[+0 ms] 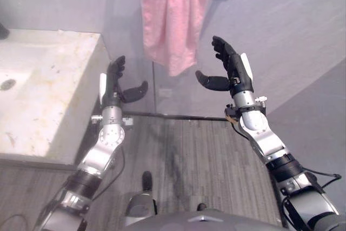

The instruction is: Organize the bathroom.

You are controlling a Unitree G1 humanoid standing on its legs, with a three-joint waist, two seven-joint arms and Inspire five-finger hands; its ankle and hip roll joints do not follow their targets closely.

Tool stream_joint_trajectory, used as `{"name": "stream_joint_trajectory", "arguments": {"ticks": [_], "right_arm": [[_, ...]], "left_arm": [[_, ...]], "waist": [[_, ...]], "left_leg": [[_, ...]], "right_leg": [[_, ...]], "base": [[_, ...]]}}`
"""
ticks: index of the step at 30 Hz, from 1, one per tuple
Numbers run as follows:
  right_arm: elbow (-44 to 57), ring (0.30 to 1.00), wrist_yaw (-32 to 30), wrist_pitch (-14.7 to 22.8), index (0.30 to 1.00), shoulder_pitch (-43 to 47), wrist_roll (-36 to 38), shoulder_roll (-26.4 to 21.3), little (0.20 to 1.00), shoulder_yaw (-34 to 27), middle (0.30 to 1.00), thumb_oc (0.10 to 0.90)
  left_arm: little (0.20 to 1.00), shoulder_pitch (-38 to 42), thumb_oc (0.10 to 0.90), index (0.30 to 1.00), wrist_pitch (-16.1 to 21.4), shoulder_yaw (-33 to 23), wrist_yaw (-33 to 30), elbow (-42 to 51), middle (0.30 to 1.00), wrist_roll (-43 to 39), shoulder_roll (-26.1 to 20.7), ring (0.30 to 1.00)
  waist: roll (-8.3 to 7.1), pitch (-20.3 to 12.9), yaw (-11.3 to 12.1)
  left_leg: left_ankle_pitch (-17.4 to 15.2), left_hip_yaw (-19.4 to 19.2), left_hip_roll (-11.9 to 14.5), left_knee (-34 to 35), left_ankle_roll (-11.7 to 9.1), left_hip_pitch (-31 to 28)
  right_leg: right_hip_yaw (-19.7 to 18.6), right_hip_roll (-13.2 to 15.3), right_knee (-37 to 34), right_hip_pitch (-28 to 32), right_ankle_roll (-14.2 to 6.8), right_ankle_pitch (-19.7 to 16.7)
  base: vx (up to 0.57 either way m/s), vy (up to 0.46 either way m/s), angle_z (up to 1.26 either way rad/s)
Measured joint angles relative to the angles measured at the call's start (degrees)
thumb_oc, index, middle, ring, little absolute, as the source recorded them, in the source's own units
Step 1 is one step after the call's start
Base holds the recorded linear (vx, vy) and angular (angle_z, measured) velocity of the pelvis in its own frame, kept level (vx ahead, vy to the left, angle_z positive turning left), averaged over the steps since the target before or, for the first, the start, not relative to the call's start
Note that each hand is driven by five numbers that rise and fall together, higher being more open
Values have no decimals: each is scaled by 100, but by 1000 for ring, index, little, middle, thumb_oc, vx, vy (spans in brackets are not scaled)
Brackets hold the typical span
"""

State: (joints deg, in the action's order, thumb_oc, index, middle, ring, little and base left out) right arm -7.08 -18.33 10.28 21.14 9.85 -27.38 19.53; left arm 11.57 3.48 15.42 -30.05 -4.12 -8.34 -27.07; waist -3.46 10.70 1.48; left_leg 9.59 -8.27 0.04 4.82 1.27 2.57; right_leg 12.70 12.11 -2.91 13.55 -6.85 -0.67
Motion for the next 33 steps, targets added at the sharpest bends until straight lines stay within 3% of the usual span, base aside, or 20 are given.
{"name": "stream_joint_trajectory", "arguments": {"ticks": [2,3,5,7,9,11,13,14,15,16,21,26,31,33], "right_arm": [[7,900,-138,-15,900,-6,-18,13,900,-41,900,800],[10,900,-152,-15,900,-4,-32,29,900,-56,900,800],[34,900,-428,-28,900,-21,-142,136,900,-172,900,800],[34,900,-632,-79,900,-45,-178,140,900,-300,900,800],[45,900,-803,-81,900,8,-349,170,900,-401,900,800],[87,900,-1009,-101,900,20,-452,311,900,-449,900,800],[138,900,-1154,-153,900,7,-450,441,900,-448,900,800],[141,900,-1253,-196,900,-19,-445,546,900,-447,900,800],[142,900,-1305,-207,900,-43,-442,578,900,-447,900,800],[136,900,-1375,-208,900,-104,-442,572,900,-447,900,800],[421,900,-1428,-294,900,-354,-446,460,900,-456,900,800],[916,900,-834,-210,900,-407,-379,407,900,-312,900,800],[898,900,-225,-197,900,-344,-32,226,900,-235,900,800],[874,900,-130,-198,900,-258,43,225,900,-199,900,800]], "left_arm": [[900,25,800,900,1,-7,128,5,900,-11,6,900],[900,26,800,900,0,-11,147,7,900,-13,-7,900],[900,-1,800,900,-28,7,273,15,900,0,0,900],[900,1,800,900,-59,-2,323,28,900,24,7,900],[900,1,800,900,-128,-53,274,28,900,26,-4,900],[900,-31,800,900,-202,-96,161,29,900,25,1,900],[900,-59,800,900,-326,-135,49,24,900,25,0,900],[900,-97,800,900,-383,-124,0,23,900,23,-21,900],[900,-108,800,900,-383,-116,-2,26,900,28,-38,900],[900,-146,800,900,-385,-117,-18,24,900,70,38,900],[900,-333,800,900,-384,-70,-57,211,900,195,300,900],[900,-336,800,900,-383,-71,-49,255,900,196,326,900],[900,-409,800,900,-370,-142,15,259,900,195,319,900],[900,-528,800,900,-365,-215,22,288,900,194,312,900]], "waist": [[152,85,0],[146,81,23],[234,162,19],[243,198,14],[236,194,43],[223,195,57],[152,194,79],[40,150,4],[-88,135,-53],[-189,135,-170],[-46,86,-225],[-10,83,-250],[-12,64,24],[-6,47,35]], "left_leg": [[-173,115,69,-4,151,-210],[-163,120,69,-3,119,-237],[-287,208,59,-2,175,-439],[-383,207,72,-3,201,-615],[-432,122,79,-4,208,-644],[-522,-5,127,0,155,-656],[-685,-192,168,5,93,-718],[-700,-213,100,6,12,-741],[-725,-205,16,8,-21,-781],[-773,-146,-77,7,-102,-862],[-875,-164,272,9,-325,-907],[-904,-211,336,7,-384,-1006],[-938,-208,308,9,-422,-1051],[-938,-184,310,11,-423,-1033]], "right_leg": [[37,-11,847,-295,-122,184],[-40,-13,993,-375,-139,175],[-139,64,2331,-863,-212,2],[-163,169,2870,-1149,-190,250],[-8,169,2524,-1277,-136,297],[237,62,1686,-1420,-126,268],[255,-226,440,-1473,-204,-17],[230,-333,6,-1445,-158,-287],[131,-340,-46,-1442,-165,-414],[-55,-347,-49,-1360,207,-823],[-91,-747,-168,-1296,306,-791],[-56,-824,-169,-1214,388,-741],[-51,-795,-173,-1149,445,-670],[-45,-793,-173,-1150,445,-657]], "base": [[229,246,29],[246,218,19],[235,134,18],[156,18,13],[164,-42,-15],[188,-59,-36],[179,-16,-49],[89,-1,-21],[66,-10,13],[99,-14,12],[140,3,-9],[119,-26,-3],[70,-38,5],[45,-33,7]]}}
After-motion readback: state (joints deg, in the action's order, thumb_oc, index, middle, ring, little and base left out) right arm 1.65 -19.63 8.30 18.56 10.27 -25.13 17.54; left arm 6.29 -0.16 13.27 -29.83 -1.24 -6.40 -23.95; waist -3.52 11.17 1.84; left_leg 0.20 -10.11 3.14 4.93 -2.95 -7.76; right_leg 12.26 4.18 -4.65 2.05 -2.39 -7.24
